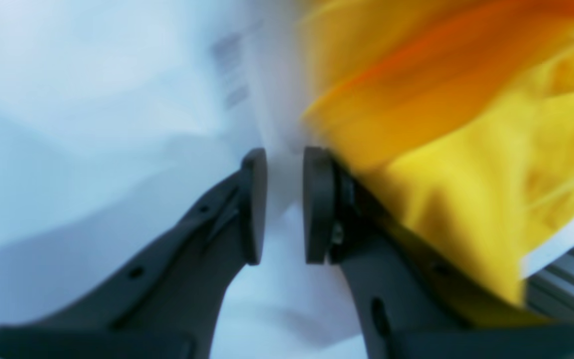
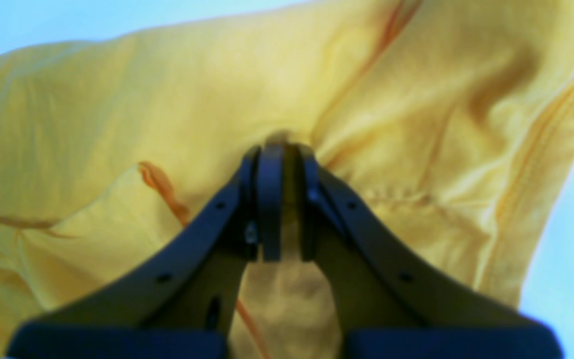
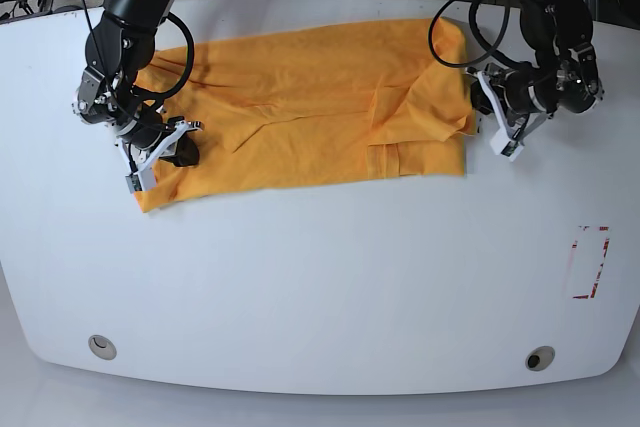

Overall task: Fold the T-shirt properly
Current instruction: 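Release the fold and press it flat with the left gripper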

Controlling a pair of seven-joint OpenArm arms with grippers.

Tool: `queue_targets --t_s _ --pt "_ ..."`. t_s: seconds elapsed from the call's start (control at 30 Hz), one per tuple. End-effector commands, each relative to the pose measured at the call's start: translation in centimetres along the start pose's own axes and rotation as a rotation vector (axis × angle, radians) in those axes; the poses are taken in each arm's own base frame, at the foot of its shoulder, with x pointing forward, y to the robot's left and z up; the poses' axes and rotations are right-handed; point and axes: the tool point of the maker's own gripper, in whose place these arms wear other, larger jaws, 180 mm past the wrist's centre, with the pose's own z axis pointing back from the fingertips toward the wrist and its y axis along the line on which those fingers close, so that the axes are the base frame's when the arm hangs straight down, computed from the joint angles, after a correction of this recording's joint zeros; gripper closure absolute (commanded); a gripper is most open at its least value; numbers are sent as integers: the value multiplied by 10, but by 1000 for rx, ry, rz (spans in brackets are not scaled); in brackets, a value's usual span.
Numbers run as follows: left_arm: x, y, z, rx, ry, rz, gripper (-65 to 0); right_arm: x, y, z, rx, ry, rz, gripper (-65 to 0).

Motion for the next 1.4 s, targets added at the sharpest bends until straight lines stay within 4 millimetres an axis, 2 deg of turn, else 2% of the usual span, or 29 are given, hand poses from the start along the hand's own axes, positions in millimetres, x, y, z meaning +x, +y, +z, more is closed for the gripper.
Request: queue_targets --t_s 0.0,0.07,0.2,0.33,0.53,0.7,0.83,1.03,1.2,1.3,1.37 --pt "24 -15 5 -11 -52 -91 -106 -32 -8 1 -45 152 20 -51" --pt "38 -40 4 -42 -61 -192 -106 -33 -3 -2 -33 150 13 -51" --pt "60 -74 13 -63 -111 -336 -106 -34 1 -4 -26 149 8 -51" --pt "65 -101 17 -91 -130 -423 -106 -35 2 -4 -23 149 6 -51" --pt "60 -95 22 -60 -85 -445 -106 -37 2 -4 -23 153 4 -51" --pt "51 -70 30 -4 -43 -460 -106 -37 2 -4 -23 153 4 -51" --pt "50 -61 34 18 -45 -444 -106 -36 2 -4 -23 152 5 -51" --pt "52 -64 33 11 -46 -451 -107 -36 2 -4 -23 152 5 -51" --pt "55 -76 26 -17 -36 -494 -107 -37 3 -5 -22 154 5 -51" --pt "53 -88 21 -47 -23 -525 -107 -36 3 -5 -22 152 6 -51" --pt "47 -106 13 -95 1 -570 -107 -34 3 -5 -22 150 7 -51"
